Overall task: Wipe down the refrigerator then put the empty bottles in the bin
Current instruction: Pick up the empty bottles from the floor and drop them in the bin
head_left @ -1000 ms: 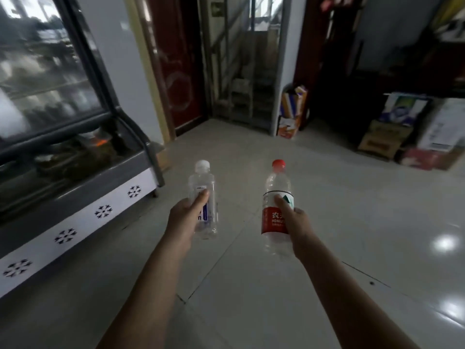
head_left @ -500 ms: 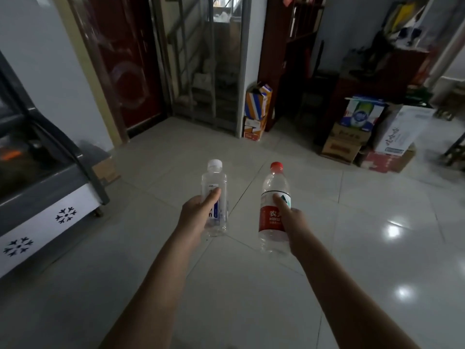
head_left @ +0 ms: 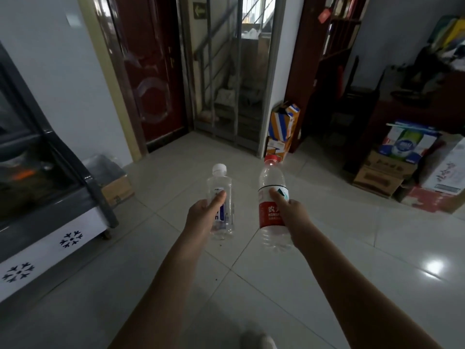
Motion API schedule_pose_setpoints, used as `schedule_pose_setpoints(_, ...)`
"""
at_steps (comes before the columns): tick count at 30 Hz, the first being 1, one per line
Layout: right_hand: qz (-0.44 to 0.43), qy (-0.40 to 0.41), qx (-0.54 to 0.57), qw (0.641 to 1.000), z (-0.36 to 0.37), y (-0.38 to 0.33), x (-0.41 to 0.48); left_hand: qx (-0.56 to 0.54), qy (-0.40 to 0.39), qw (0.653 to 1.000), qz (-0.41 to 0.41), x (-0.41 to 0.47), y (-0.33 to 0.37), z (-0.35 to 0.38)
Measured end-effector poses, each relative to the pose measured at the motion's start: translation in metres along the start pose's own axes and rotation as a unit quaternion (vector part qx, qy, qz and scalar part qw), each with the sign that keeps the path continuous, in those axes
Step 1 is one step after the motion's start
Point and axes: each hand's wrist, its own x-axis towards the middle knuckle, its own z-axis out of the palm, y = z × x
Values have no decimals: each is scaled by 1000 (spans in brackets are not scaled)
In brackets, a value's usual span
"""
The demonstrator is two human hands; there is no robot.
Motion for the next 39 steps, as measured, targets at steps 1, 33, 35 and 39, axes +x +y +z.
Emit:
schedule_pose_setpoints(1,-3,-10,-6,1000,5,-7,17,-8,11,1000,1,15,3,2)
schedule_pose_setpoints(33,-9,-259,-69,963,380,-224,524,-131,304,943,-37,545,105,-150)
schedule_pose_setpoints(35,-19,-273,-75,959,414,-240,542,-131,312,940,-45,574,111,-175)
schedule_pose_setpoints(39,-20,-307,-82,948,473,-266,572,-135,330,932,-61,625,114,-220)
